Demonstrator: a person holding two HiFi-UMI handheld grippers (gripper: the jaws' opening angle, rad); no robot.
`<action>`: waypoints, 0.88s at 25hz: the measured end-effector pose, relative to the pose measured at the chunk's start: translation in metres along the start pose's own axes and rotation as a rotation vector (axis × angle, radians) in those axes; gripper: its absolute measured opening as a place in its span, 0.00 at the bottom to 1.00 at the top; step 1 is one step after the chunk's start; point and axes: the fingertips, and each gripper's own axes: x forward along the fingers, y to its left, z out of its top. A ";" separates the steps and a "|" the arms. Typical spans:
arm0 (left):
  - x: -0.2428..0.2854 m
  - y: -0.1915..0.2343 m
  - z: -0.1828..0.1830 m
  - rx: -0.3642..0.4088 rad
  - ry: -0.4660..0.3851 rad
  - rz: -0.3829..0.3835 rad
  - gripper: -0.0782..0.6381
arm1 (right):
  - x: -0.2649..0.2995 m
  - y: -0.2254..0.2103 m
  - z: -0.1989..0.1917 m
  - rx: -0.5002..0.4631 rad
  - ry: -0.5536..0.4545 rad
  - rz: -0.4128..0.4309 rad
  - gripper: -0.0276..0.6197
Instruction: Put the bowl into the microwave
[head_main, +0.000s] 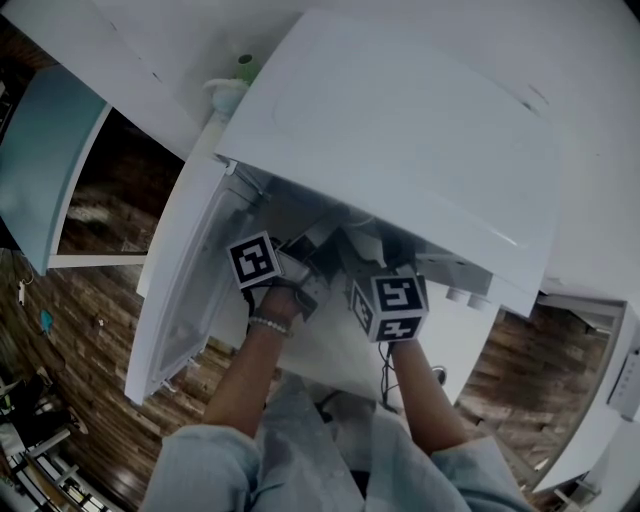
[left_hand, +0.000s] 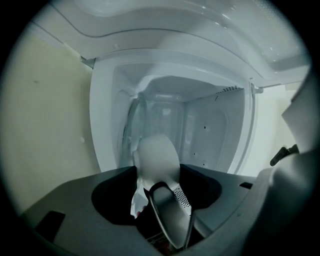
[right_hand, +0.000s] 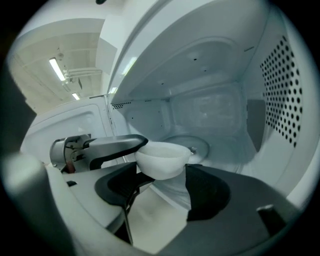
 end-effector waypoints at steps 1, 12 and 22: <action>0.000 0.000 0.000 0.002 0.001 0.001 0.47 | 0.001 -0.001 0.000 0.003 0.002 -0.005 0.53; -0.011 0.004 -0.002 0.008 -0.004 0.030 0.46 | 0.014 -0.012 -0.007 -0.031 0.047 -0.039 0.51; -0.044 0.006 -0.006 0.027 -0.029 0.048 0.46 | 0.028 -0.019 0.000 -0.051 0.059 -0.064 0.51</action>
